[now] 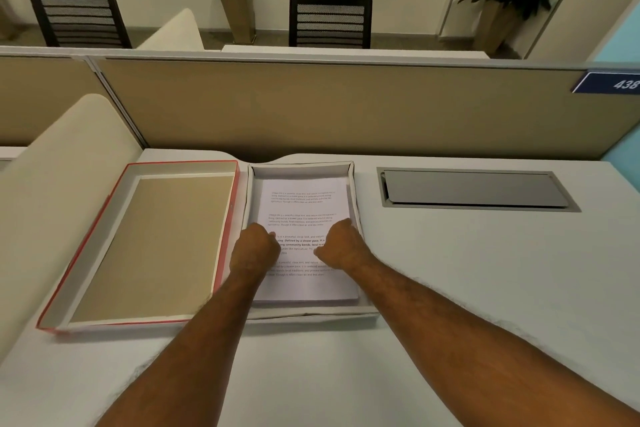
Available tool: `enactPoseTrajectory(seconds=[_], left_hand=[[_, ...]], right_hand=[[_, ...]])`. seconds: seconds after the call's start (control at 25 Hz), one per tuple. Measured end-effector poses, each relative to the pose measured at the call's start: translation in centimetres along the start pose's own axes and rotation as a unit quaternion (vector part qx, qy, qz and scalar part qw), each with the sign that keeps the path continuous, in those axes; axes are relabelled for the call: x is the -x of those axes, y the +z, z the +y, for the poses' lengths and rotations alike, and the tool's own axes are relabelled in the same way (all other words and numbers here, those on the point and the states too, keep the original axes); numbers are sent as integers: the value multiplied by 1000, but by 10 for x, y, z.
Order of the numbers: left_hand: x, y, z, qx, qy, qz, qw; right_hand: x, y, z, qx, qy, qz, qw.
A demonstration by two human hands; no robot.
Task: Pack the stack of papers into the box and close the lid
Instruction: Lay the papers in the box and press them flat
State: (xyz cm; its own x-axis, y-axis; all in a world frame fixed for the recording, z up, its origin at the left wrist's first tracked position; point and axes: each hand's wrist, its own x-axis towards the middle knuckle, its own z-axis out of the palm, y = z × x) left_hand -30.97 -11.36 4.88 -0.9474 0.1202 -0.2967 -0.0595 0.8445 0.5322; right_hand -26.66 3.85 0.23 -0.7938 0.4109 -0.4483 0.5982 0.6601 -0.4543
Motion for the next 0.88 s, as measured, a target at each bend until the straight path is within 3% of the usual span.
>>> enactPoseTrajectory(seconds=[0.24, 0.44, 0.64, 0.88], left_hand=[[24, -12, -1, -15, 65, -10, 998], [35, -15, -26, -133, 165, 31, 977], [46, -29, -67, -214, 125, 17, 969], [67, -40, -134, -228, 65, -7, 972]], right_hand=[[24, -15, 4, 37, -87, 98, 991], [59, -19, -9, 96, -159, 106, 977], [86, 5, -19, 106, -192, 63, 974], [118, 62, -48, 114, -213, 43, 969]])
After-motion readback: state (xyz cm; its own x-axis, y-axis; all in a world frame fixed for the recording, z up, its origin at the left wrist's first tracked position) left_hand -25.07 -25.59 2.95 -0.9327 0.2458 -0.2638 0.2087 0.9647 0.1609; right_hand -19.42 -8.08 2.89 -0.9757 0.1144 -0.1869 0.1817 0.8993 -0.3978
